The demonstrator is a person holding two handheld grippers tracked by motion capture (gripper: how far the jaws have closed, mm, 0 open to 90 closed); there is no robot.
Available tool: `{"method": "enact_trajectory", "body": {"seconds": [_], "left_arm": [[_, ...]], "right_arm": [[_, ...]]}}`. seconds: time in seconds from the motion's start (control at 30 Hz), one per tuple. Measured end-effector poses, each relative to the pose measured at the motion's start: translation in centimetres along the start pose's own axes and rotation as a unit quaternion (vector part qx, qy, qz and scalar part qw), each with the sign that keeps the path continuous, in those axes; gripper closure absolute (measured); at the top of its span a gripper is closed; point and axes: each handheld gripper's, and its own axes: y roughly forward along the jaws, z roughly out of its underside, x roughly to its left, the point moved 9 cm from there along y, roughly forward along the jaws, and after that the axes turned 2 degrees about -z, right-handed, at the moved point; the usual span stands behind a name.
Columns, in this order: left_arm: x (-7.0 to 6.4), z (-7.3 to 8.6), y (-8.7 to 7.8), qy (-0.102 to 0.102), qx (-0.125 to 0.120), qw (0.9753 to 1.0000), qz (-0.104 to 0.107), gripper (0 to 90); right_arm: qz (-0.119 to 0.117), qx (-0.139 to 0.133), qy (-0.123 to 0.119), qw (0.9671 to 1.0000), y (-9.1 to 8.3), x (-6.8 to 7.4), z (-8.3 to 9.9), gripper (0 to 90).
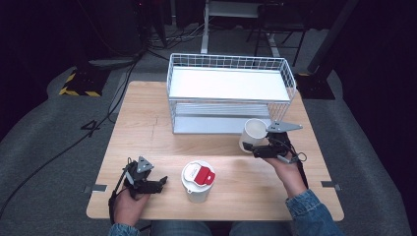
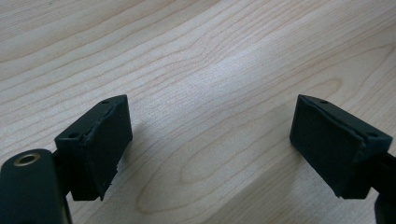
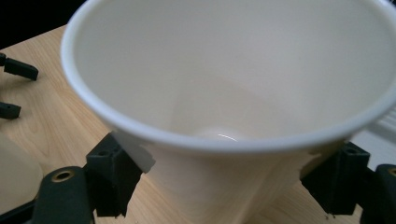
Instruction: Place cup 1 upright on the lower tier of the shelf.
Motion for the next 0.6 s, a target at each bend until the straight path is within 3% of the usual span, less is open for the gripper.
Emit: {"method": "enact_trajectory", "body": {"seconds": [0.2, 0.6], "left_arm": [[0.0, 0.0, 0.0, 0.0, 0.0, 1.0, 0.0, 13.5], [0.0, 0.0, 0.0, 0.001, 0.002, 1.0, -0.001, 13.5]], "right_arm": [[0.003, 0.001, 0.004, 1.0, 0.8, -0.9, -1.1, 22.7], [0.014, 0.015, -0.011, 0.9997, 2.8, -1.7, -3.5, 22.7]]}}
